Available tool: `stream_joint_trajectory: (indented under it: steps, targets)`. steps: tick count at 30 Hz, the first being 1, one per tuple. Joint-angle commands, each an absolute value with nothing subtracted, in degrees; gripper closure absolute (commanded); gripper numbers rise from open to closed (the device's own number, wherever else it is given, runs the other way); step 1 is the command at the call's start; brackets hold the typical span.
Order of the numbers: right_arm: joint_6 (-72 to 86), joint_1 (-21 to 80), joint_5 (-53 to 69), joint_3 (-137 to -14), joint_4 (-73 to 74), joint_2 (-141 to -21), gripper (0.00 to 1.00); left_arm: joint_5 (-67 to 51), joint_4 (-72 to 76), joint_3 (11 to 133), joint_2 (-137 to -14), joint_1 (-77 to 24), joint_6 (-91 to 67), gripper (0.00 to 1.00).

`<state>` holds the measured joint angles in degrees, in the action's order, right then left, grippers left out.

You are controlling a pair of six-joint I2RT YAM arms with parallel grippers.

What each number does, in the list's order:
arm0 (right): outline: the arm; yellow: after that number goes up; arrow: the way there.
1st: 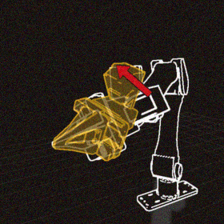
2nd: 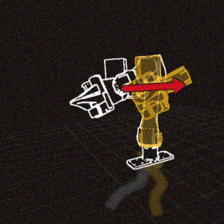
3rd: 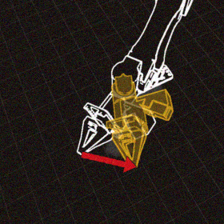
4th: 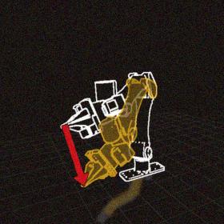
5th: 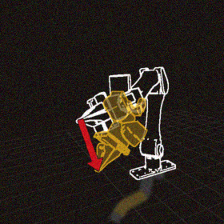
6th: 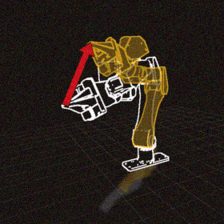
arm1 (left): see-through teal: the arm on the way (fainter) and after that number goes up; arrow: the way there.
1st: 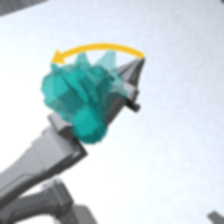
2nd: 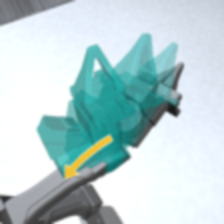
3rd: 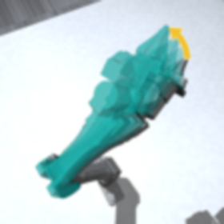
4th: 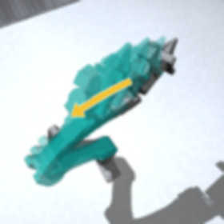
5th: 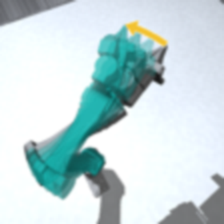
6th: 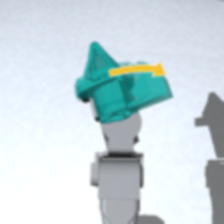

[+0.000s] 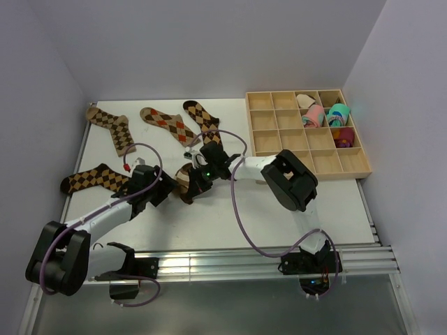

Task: Roll the socks
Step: Roll the sock at the center of the board.

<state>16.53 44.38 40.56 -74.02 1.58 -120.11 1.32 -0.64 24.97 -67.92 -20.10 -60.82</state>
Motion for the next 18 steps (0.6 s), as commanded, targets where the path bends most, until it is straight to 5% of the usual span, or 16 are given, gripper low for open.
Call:
stream_joint_trajectory:
  steps: [1, 7, 15, 18]
  targets:
    - [15.73, 44.12, 43.5, -77.51, 10.89, -122.78, 1.0, 0.62, 3.69, 24.78, -69.78, -20.39, -61.26, 0.27]
    - [18.19, 42.54, 44.3, -79.27, 11.52, -123.92, 1.0, 1.76, 4.31, 25.31, -72.77, -20.39, -62.14, 0.33]
    - [19.34, 42.28, 42.28, -77.26, 8.27, -121.82, 0.99, 1.94, 3.78, 26.36, -77.69, -20.57, -61.79, 0.63]
    - [19.51, 42.36, 40.09, -73.14, 3.62, -117.87, 0.82, 1.15, 3.52, 27.51, -80.15, -20.83, -61.09, 0.7]
